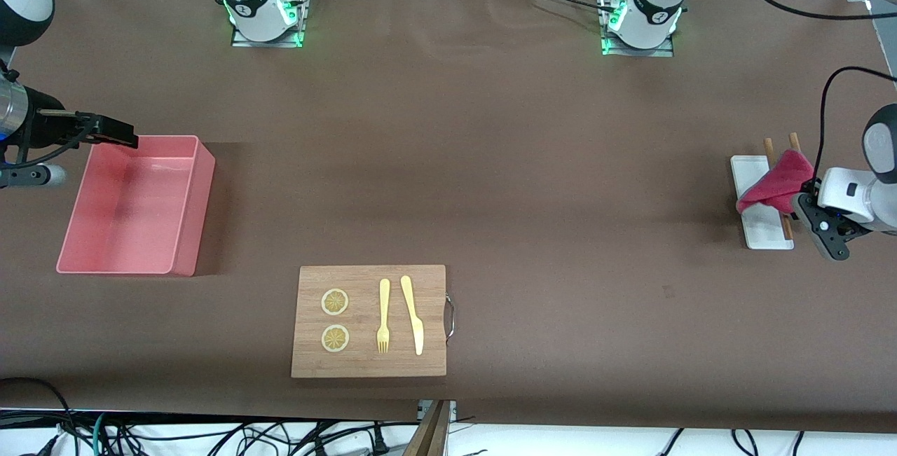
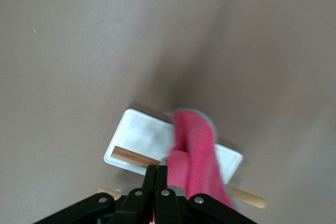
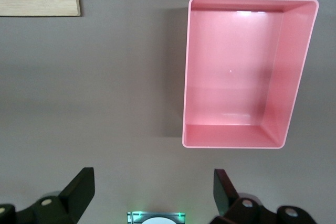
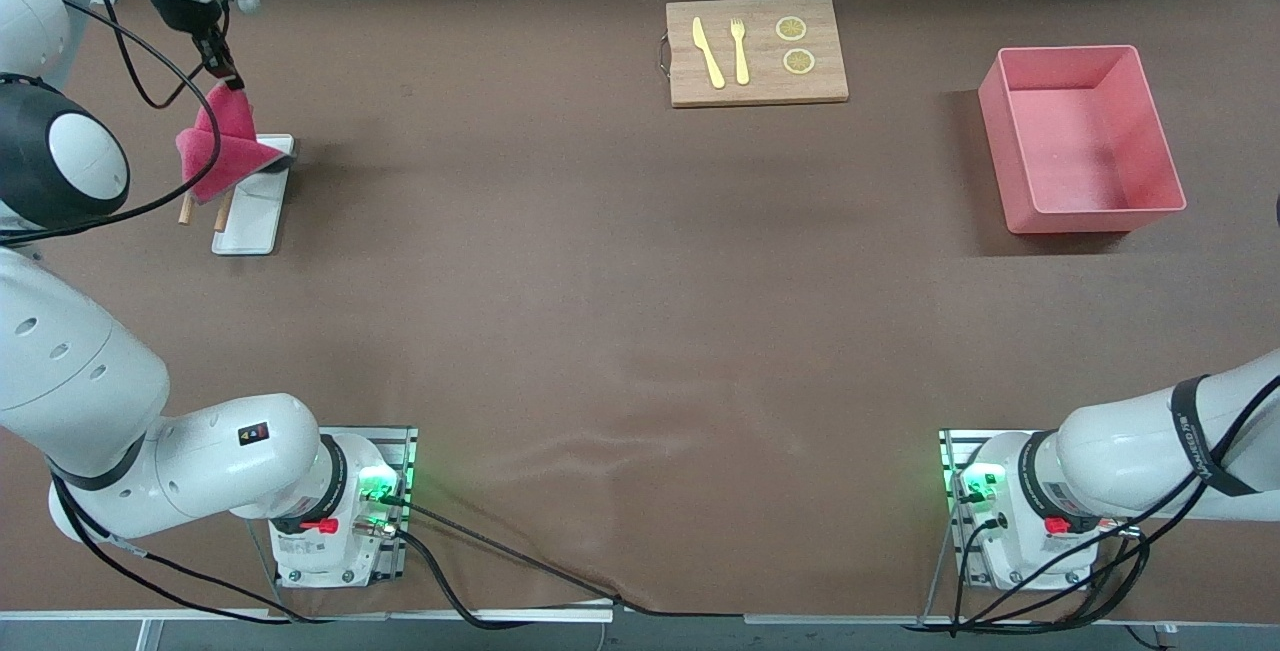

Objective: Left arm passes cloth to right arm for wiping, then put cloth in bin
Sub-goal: 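Carry the cloth toward the board while the right gripper reaches over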

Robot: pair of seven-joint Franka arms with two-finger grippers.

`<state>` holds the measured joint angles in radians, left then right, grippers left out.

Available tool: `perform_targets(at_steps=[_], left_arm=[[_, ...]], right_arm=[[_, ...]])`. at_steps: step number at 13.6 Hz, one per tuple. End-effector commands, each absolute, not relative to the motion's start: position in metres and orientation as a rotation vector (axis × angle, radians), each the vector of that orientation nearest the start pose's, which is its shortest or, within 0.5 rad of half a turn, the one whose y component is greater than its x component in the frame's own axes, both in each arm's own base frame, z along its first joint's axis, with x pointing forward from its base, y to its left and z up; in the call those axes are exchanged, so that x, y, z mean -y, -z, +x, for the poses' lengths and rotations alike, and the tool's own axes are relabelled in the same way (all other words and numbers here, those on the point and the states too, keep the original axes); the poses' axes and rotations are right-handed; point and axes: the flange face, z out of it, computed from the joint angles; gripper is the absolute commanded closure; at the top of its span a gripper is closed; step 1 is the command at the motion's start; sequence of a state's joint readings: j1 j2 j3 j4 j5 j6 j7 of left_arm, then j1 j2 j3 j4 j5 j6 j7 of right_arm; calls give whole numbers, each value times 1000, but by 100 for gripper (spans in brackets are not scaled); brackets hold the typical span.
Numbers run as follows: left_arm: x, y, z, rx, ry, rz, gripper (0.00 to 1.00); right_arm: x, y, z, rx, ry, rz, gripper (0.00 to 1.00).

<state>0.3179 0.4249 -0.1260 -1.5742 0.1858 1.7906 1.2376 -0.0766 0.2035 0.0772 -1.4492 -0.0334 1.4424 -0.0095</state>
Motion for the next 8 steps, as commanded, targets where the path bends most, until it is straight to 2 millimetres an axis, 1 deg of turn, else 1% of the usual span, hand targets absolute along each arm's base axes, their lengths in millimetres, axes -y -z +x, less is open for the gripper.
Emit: perform_targets(at_steps=[1,3,5,6,8], left_arm=[[-128,-443,645,-1610,-421,-2698,100],[-107,-480,647,-1578,-444,-2710,100],[-79,-507,647,-1530,-449,-2742,100],[-67,-517,647,-1470,-441,-2776,100],[-39,-520,646,-1340,-405,-2929,100]], right_arm=[[5,-549,596,-52,-323,-3115,0],[-4,-543,600,-221,-297,-3039,0],[-18,-532,609,-405,-286,-2936,0],[-24,-522,613,-477,-304,-2887,0],[-51,-505,620,-546,-311,-2844,0]])
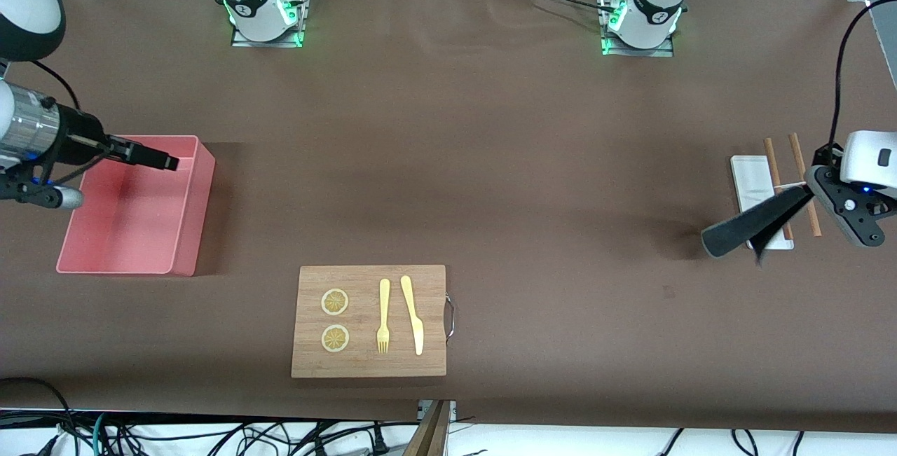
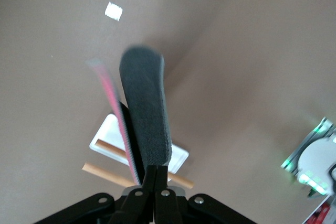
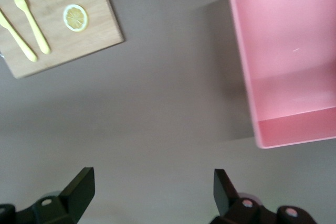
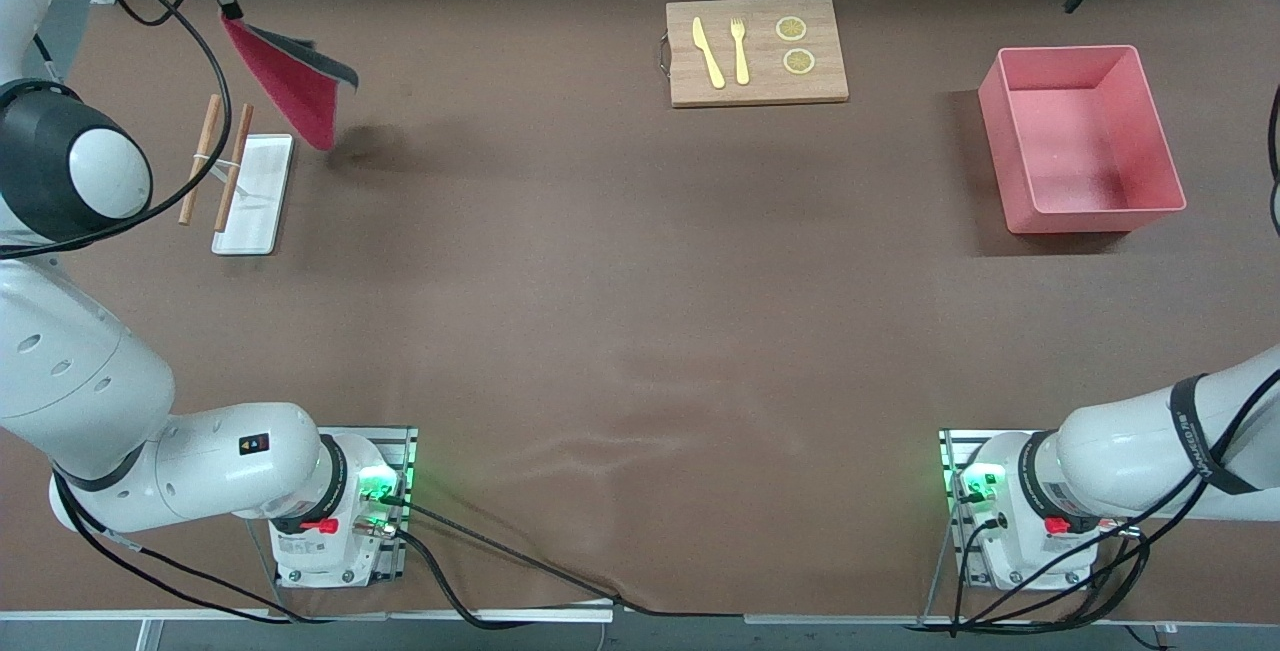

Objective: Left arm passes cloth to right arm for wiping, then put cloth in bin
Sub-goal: 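Carry the cloth toward the board while the right gripper reaches over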

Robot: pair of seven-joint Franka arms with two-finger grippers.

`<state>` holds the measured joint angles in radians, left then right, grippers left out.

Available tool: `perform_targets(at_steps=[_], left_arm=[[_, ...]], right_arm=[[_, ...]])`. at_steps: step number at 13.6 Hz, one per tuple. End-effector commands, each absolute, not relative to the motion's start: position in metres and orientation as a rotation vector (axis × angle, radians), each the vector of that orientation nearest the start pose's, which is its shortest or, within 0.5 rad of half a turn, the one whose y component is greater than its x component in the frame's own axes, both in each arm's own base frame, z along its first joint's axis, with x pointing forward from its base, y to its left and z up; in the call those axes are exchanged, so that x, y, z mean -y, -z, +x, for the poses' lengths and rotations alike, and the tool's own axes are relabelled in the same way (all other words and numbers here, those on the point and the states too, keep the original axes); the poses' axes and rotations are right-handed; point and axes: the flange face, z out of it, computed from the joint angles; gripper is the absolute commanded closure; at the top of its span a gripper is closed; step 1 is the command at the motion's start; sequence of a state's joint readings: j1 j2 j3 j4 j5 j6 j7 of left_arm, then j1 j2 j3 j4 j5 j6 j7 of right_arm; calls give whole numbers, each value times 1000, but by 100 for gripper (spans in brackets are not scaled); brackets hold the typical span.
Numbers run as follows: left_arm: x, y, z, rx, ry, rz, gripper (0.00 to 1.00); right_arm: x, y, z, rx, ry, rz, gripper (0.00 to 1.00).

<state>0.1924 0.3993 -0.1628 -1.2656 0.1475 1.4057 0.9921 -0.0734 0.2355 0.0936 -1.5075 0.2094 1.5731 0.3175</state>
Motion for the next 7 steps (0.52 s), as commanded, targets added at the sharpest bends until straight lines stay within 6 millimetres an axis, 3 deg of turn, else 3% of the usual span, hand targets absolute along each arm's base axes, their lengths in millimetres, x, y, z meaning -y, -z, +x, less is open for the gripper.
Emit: perform_targets(at_steps=[1,2,7], left_arm=[[-32,-520,646,-1254,-390,-3013,100],[-19,-519,646,-1202,-384,-3060,100],[103,-525,639,-880,-407,-3259,100]], right_arm=[[-63,-497,623,-602,-302,-2829,0],[-81,-492,625,-652,-299,-2813,0],[-167,-460,640,-953,-309,-2631,0]])
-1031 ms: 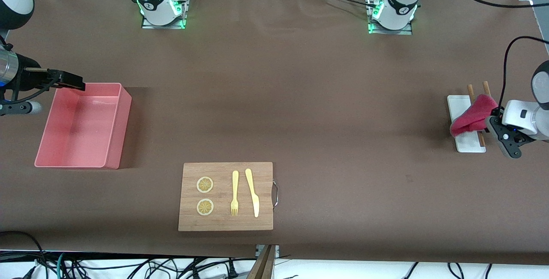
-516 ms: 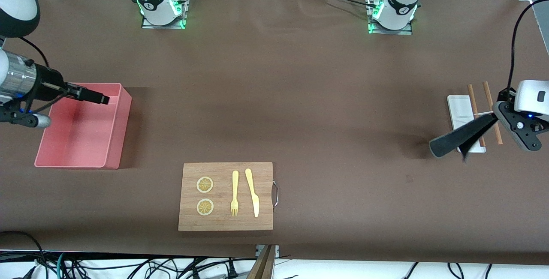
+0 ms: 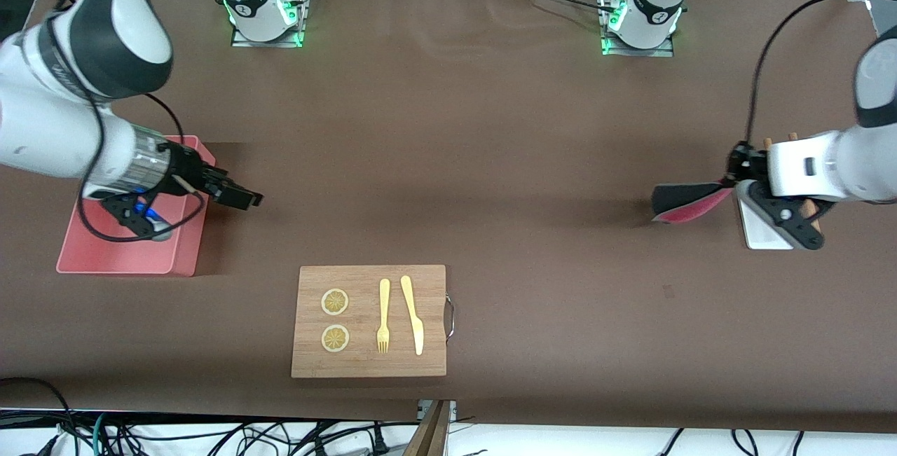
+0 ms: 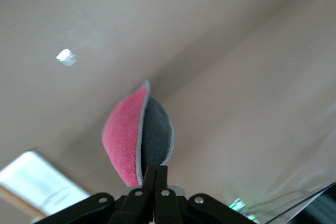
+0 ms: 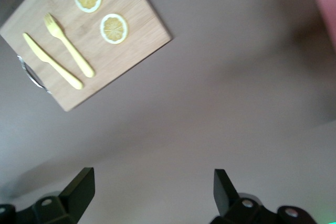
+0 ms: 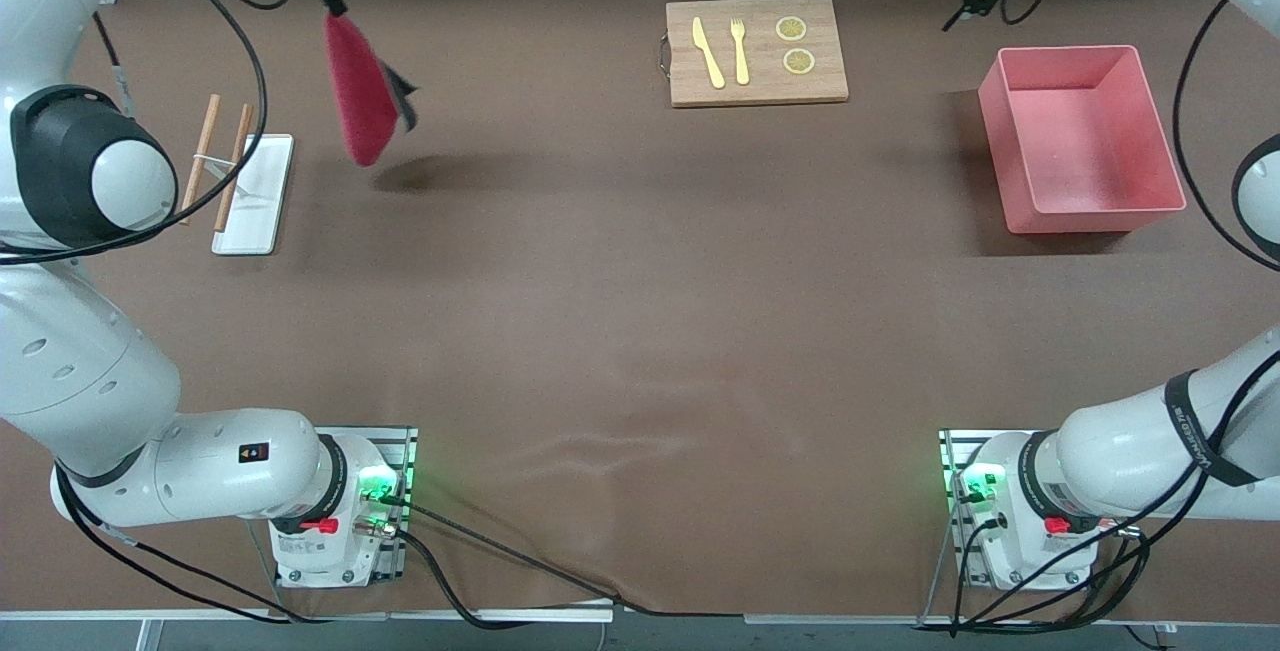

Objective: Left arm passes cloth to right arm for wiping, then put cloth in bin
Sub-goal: 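Carry the cloth toward the board while the right gripper reaches over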

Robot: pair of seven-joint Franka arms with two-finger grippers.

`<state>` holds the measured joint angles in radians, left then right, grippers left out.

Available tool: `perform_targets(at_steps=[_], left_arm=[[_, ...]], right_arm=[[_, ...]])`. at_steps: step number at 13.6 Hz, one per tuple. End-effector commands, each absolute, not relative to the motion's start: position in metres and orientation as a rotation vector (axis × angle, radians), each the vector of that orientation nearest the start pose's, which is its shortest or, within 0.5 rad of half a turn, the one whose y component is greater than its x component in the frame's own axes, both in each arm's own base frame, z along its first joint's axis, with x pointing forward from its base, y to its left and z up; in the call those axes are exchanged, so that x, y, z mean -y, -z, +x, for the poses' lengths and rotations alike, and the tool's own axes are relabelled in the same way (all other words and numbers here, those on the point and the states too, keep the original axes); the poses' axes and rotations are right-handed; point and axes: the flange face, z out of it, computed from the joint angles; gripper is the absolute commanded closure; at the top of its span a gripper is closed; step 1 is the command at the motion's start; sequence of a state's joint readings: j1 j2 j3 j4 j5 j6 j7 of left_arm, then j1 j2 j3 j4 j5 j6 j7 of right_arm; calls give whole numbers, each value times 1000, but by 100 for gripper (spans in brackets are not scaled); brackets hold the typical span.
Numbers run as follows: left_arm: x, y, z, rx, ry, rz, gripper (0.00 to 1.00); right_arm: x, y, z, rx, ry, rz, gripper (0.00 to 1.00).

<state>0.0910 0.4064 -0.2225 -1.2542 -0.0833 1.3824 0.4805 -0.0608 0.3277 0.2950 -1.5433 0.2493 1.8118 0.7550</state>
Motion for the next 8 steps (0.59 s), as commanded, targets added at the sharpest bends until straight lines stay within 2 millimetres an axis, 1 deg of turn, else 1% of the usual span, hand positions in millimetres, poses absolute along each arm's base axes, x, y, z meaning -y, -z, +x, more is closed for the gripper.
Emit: perform_targets(at_steps=[1,3,6,8], left_arm=[[131,-528,637,-832,-391,-3279,100],[193,-531,629,-695,-359,-3327,100],[279,-536,616,-381,-275,-3438,100],[328,-537,609,-196,-196,-3508,100]], right_arm=[[-185,-455,643,-1030,-313,-2566,0],[-218,-444,644,-1143,-312,-2489,0],[-258,-425,645,-1277,-322,-2378,0],[-290,-414,642,-1343,-330,-2308,0]])
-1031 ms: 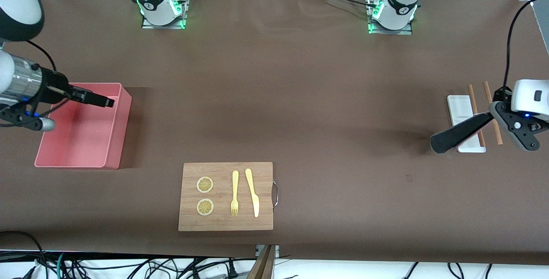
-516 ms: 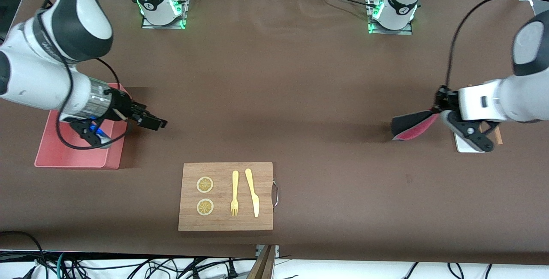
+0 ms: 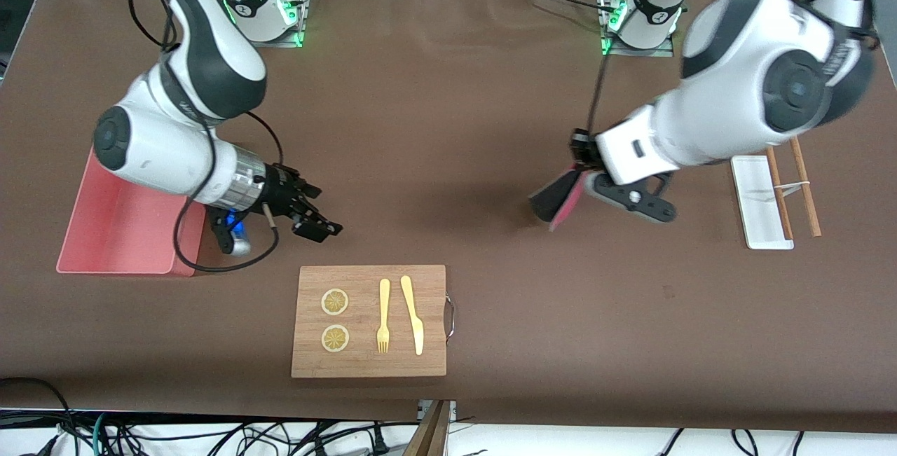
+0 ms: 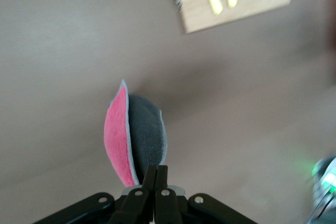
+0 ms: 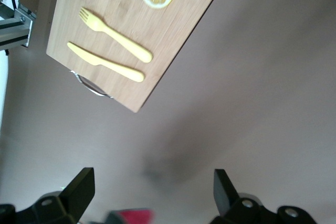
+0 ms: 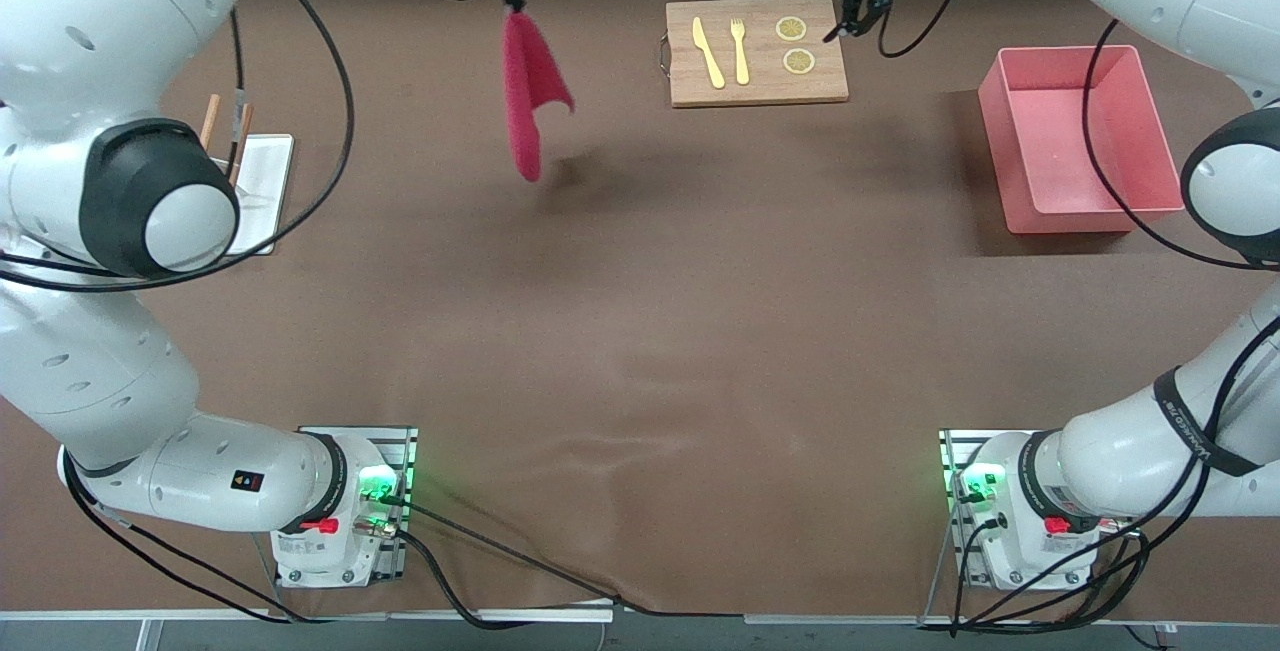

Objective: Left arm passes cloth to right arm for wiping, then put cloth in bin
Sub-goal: 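Carry the cloth toward the board while the right gripper reaches over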

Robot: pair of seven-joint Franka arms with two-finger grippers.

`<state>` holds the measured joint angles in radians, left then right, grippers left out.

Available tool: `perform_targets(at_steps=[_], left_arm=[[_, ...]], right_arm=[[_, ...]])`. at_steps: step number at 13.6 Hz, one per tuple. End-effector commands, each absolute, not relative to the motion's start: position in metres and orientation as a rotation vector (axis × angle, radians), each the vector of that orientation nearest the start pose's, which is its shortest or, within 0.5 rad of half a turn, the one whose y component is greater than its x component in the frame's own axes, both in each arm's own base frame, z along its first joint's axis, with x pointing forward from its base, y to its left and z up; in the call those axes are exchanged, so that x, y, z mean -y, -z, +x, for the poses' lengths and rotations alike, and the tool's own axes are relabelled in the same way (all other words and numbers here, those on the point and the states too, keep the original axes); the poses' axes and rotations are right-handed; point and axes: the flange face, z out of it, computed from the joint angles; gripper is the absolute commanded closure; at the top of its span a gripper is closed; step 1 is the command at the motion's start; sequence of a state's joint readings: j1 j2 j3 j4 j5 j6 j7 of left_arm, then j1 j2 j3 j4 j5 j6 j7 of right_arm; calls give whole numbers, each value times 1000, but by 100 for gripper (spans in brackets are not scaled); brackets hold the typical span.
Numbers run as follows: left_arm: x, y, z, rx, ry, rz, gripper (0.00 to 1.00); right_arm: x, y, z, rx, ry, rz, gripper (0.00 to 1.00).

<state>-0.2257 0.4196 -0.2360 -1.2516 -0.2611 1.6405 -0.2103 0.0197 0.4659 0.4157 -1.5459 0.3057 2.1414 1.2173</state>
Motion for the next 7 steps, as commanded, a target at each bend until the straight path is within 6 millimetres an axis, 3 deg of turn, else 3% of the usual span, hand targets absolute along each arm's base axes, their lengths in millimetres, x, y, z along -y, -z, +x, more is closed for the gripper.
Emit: perform_targets(at_steps=[1,4,7], left_arm=[[351,-538,603,-126,-165,-3542,100],[406,-533,588,-73,-95,-3598,100],[438,-529,580,32,-29,-3643,100]], right_arm=[[-308,-406,637,-1347,-350,-2298,0],[-341,-386,625,-1387,-404,-2279,0],[-356,-376,617,-1387,-446,-2283,0]])
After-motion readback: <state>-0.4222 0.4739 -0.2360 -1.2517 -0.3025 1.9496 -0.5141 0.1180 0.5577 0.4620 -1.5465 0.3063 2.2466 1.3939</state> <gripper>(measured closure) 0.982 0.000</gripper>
